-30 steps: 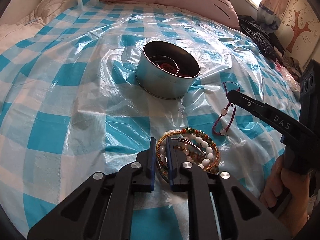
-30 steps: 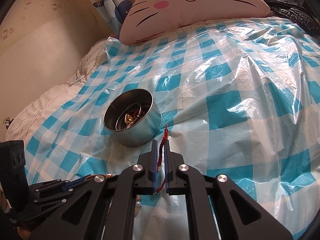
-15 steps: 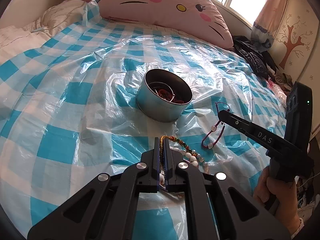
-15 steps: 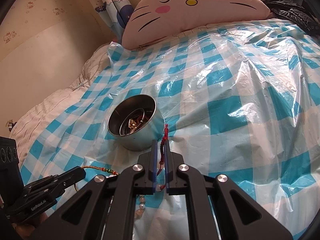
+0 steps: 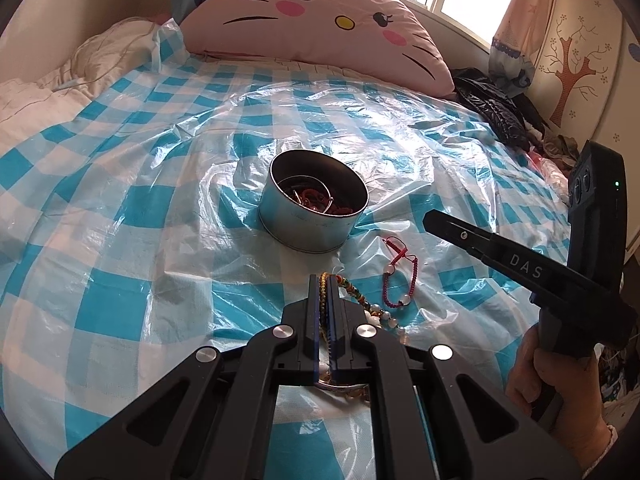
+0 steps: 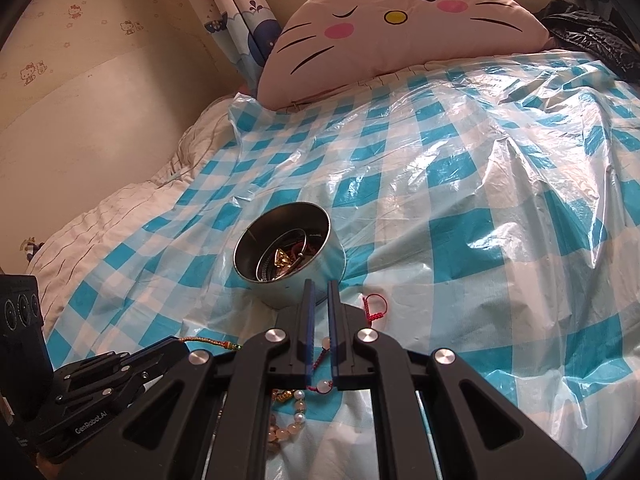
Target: Organize jewelry
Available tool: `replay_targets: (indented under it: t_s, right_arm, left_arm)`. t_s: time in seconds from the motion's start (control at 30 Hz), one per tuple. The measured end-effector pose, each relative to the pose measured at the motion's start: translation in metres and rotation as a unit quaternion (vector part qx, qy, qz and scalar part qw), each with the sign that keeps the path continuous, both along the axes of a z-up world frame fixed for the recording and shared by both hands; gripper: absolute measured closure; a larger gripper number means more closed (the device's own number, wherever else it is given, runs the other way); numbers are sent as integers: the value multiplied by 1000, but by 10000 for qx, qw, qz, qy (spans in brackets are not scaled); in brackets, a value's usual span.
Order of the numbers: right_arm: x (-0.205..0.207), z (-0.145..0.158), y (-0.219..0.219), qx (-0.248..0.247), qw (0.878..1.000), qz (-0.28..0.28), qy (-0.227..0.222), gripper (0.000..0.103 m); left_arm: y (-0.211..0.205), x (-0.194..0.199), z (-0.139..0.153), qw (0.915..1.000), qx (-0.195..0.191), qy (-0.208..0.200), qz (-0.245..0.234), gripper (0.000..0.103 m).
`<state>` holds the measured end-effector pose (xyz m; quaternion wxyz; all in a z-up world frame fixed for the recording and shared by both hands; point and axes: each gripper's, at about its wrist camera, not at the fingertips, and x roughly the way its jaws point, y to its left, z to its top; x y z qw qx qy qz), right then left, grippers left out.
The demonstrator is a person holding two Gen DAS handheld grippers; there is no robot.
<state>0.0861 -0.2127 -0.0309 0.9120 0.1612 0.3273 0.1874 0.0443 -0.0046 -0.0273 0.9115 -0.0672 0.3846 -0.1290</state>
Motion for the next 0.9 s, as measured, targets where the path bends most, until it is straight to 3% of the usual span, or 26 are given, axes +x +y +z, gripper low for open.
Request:
replay_targets:
  t_s: [0.33,0.43,0.5,0.57,0.6,0.63,0.77,0.83,0.9]
  right_arm:
    - [-4,6,-3,50,9998,-67,-179,96]
    - [-3,4,-5,41,9999,-106,-120,96]
    - [3,-4,-2,-55,9999,-69,144,96]
    - [10,-15,4,-244,9985,-60,483,81]
    - [11,-19,7,-358,9978,-101,550,50]
    - [12,-20,10,-502,9970,-163,557,41]
    - [16,-27,26,-925,9939,-12,598,43]
    - [19,-31,32,-1050,9921,87,677,71]
    - [19,-33,31,-986,9923,118,735,91]
  left_arm:
    - [8,-2,7,9996,-216,-191,74,100]
    - [11,-1,7,9995,-258,-170,112,100]
    - [11,-2,8,9995,-244,-191,112,100]
    - [10,-2,7,9995,-221,-193,106,100]
    - [9,-2,7,9995,-216,-197,100,100]
    - [9,-2,7,9996,-211,-191,90,100]
    - [6,-1,7,9997,-158,-175,50,100]
    - [5,-1,6,9997,-144,-167,40,100]
    - [5,-1,6,9997,-142,-172,43,100]
